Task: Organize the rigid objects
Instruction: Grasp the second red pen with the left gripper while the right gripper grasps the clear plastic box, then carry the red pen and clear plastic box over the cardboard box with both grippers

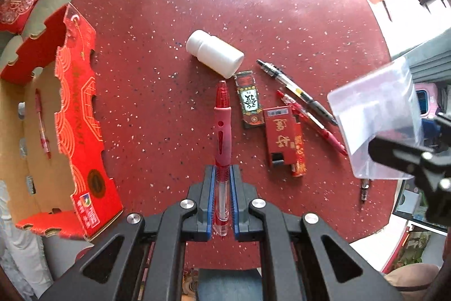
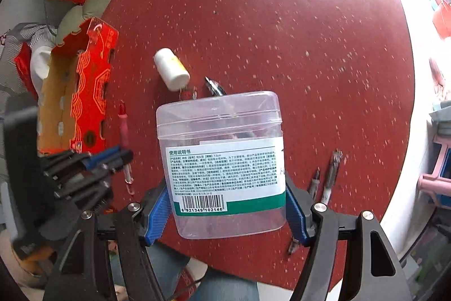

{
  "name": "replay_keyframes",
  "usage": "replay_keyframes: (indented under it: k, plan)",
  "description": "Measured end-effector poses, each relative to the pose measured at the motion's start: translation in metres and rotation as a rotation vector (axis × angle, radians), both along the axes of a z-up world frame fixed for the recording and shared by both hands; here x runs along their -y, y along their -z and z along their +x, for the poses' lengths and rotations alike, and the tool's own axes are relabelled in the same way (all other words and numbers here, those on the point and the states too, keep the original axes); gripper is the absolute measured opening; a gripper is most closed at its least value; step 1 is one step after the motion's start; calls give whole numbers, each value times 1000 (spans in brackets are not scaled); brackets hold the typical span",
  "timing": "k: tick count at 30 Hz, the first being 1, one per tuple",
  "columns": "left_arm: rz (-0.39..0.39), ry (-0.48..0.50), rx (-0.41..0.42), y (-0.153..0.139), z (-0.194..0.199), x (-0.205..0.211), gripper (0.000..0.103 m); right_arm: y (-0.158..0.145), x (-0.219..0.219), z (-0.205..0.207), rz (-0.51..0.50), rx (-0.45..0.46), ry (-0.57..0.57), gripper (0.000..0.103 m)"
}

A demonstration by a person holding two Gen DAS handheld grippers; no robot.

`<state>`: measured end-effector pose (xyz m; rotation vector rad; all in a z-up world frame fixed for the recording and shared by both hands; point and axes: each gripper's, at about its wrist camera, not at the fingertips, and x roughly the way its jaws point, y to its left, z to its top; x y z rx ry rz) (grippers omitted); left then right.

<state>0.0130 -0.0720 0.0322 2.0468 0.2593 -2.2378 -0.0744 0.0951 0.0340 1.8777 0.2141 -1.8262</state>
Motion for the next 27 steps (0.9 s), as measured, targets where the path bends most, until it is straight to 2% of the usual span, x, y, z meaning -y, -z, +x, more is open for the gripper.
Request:
replay_keyframes:
  k: [5, 13, 21, 27]
  plan:
    - [-10, -16, -30, -18, 6, 1, 11, -2, -2, 6, -5, -7, -14, 71]
    - [-47, -63, -66, -29, 9, 7, 11, -10, 5, 5, -46, -35, -18, 71]
    - [-7, -106, -115, -44, 14, 37, 11, -11, 19, 12, -33, -49, 5, 71]
    - [37, -118, -143, -47, 18, 80, 11, -14, 44, 19, -8, -57, 58, 71]
